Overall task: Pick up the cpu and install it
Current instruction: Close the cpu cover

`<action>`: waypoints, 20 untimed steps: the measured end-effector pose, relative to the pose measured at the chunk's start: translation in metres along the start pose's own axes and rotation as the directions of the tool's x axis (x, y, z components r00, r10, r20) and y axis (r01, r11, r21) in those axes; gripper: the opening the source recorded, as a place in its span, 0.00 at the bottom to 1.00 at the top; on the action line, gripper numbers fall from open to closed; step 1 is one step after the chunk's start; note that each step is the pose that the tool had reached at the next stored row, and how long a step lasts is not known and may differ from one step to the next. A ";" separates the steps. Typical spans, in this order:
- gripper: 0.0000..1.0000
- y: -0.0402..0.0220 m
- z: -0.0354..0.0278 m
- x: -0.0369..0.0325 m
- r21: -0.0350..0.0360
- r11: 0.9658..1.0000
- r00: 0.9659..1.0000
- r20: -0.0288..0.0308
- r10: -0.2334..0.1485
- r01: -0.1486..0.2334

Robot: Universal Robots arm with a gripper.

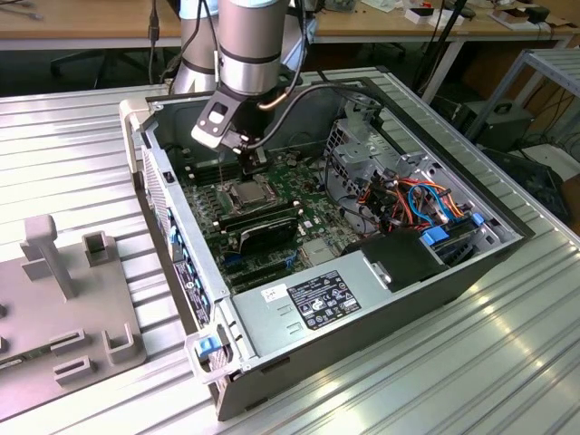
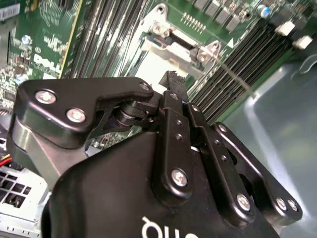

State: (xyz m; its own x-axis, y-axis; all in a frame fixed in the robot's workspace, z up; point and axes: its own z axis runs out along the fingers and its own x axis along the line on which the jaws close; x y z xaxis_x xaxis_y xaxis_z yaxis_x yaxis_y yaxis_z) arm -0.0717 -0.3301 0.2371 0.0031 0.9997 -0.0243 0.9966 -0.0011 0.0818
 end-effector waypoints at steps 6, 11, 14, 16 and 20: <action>0.11 -0.0040 0.0057 0.0001 0.000 1.000 1.000 0.001 0.000 0.000; 0.11 -0.0041 0.0058 0.0002 0.000 1.000 1.000 0.001 0.000 0.000; 0.11 -0.0041 0.0063 0.0002 0.006 1.000 1.000 0.000 0.000 0.000; 0.11 -0.0042 0.0069 0.0002 0.023 1.000 1.000 0.001 -0.001 0.001; 0.11 -0.0042 0.0069 0.0002 0.026 1.000 1.000 0.001 -0.001 0.001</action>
State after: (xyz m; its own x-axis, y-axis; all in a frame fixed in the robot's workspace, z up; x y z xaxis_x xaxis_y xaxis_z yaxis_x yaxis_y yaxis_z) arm -0.0754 -0.3301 0.2298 0.0024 0.9997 -0.0251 0.9985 -0.0010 0.0555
